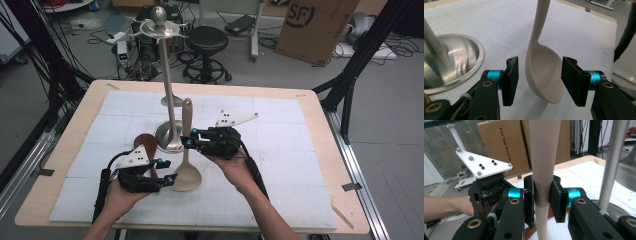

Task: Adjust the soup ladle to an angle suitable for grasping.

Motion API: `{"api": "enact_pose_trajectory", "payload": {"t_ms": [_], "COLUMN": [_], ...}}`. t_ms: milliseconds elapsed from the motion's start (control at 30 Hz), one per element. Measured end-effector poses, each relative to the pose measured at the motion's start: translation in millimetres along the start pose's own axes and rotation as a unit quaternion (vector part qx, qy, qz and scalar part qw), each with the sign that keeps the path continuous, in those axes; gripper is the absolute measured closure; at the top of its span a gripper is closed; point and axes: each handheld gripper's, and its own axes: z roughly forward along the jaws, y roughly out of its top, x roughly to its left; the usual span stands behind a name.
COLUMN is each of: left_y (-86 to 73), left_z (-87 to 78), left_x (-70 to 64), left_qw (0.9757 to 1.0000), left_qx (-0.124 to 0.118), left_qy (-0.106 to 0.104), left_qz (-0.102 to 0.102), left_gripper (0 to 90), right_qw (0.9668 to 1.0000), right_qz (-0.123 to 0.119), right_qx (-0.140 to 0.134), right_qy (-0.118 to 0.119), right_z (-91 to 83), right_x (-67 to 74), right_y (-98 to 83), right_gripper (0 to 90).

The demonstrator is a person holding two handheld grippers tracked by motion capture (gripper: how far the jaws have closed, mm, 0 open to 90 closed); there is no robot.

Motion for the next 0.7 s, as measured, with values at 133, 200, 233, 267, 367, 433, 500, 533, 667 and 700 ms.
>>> {"api": "enact_pose_trajectory", "payload": {"t_ms": [133, 200, 233, 267, 367, 433, 500, 533, 667, 700], "left_y": [-0.6, -1.2, -1.4, -1.7, -2.6, -3.0, -3.4, -3.5, -4.1, -4.3], "left_z": [-2.6, -3.7, -4.1, -4.5, -6.3, -7.2, -7.9, -8.4, -9.4, -9.4], "left_x": [2.4, 3.7, 4.3, 5.0, 6.7, 7.4, 8.2, 9.2, 10.7, 10.8], "left_qw": [1.0, 0.9999, 0.9999, 0.9999, 0.9997, 0.9996, 0.9995, 0.9995, 0.9993, 0.9993], "left_qx": [0.0, 0.001, 0.002, 0.002, 0.003, 0.005, 0.006, 0.006, 0.008, 0.01], "left_qy": [0.008, 0.011, 0.014, 0.015, 0.019, 0.023, 0.026, 0.026, 0.032, 0.032], "left_qz": [-0.004, -0.007, -0.008, -0.008, -0.013, -0.013, -0.014, -0.014, -0.017, -0.018], "left_gripper": [45.7, 44.4, 43.9, 43.2, 41.9, 40.8, 39.8, 39.2, 37.0, 36.5], "right_qw": [1.0, 1.0, 1.0, 1.0, 0.9999, 0.9999, 0.9999, 0.9999, 0.9999, 0.9999], "right_qz": [-0.004, -0.004, -0.006, -0.006, -0.009, -0.01, -0.008, -0.009, -0.012, -0.011], "right_qx": [0.0, -0.001, -0.001, -0.002, -0.006, -0.007, -0.007, -0.006, -0.003, -0.003], "right_qy": [-0.006, -0.006, -0.005, -0.005, -0.009, -0.008, -0.008, -0.007, -0.007, -0.007], "right_z": [0.1, 0.0, 0.2, 0.2, 0.8, 1.6, 2.8, 3.4, 6.8, 7.6], "right_x": [-3.5, -5.3, -6.5, -7.0, -9.1, -10.7, -12.0, -12.6, -14.0, -14.0], "right_y": [4.2, 7.1, 8.7, 10.0, 13.2, 14.2, 14.9, 15.1, 16.4, 16.9], "right_gripper": [75.7, 75.7, 75.7, 75.7, 75.7, 75.7, 75.7, 75.7, 75.7, 75.7]}}
